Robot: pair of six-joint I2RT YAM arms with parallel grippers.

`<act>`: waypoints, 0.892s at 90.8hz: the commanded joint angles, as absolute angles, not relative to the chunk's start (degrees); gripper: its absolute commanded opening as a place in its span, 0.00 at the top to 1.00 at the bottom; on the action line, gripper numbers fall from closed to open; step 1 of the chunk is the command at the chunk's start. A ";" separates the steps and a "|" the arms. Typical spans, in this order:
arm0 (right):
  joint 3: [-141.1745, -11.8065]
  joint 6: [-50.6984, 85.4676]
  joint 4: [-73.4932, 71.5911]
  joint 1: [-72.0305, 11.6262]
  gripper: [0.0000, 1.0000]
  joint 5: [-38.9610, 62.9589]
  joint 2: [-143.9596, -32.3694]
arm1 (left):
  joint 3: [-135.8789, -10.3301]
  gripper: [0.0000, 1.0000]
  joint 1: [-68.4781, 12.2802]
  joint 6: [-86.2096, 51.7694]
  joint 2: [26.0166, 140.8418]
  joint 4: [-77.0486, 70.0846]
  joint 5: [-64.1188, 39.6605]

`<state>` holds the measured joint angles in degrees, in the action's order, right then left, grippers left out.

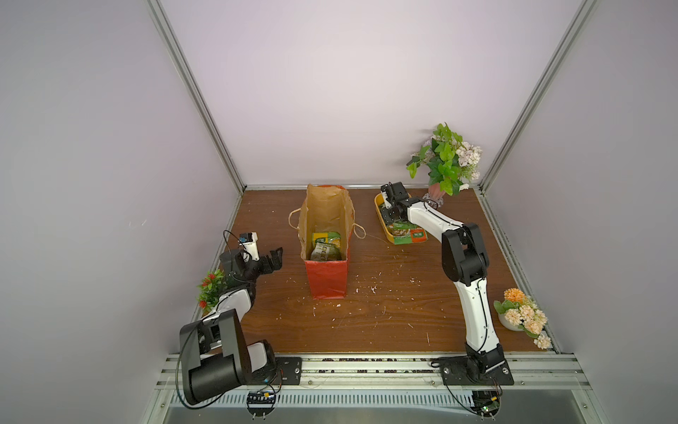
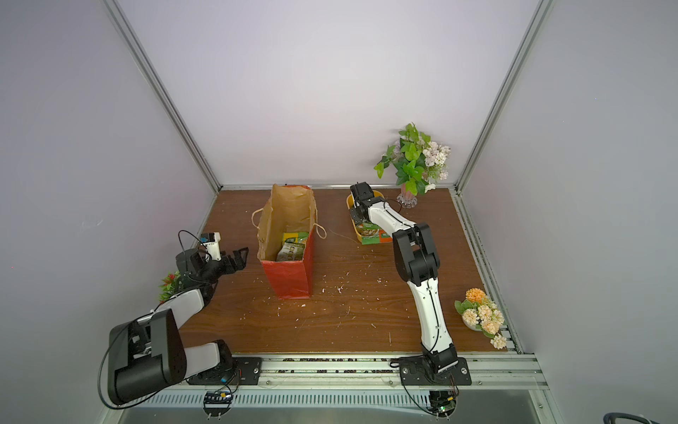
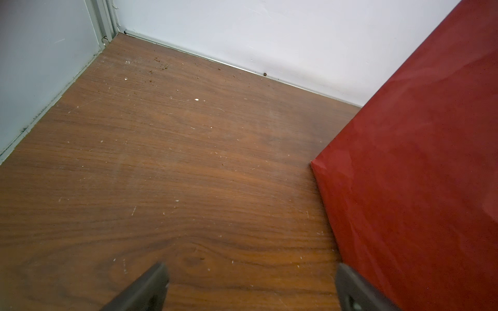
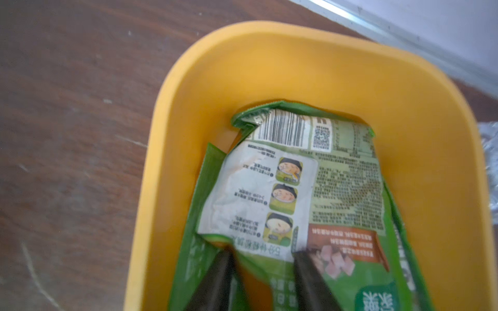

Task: Place the condiment packets inside the bag
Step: Pick up the condiment packet from the storage box.

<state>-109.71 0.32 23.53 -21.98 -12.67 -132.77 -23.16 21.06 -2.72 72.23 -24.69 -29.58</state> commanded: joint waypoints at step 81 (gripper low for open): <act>-80.82 13.28 -2.22 -21.62 1.00 -3.23 -88.95 | -23.31 0.00 21.97 -2.32 71.11 -25.21 -29.93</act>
<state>-81.21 8.93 3.46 -21.67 -8.71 -93.93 -23.16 21.06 -2.72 72.16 -24.69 -29.58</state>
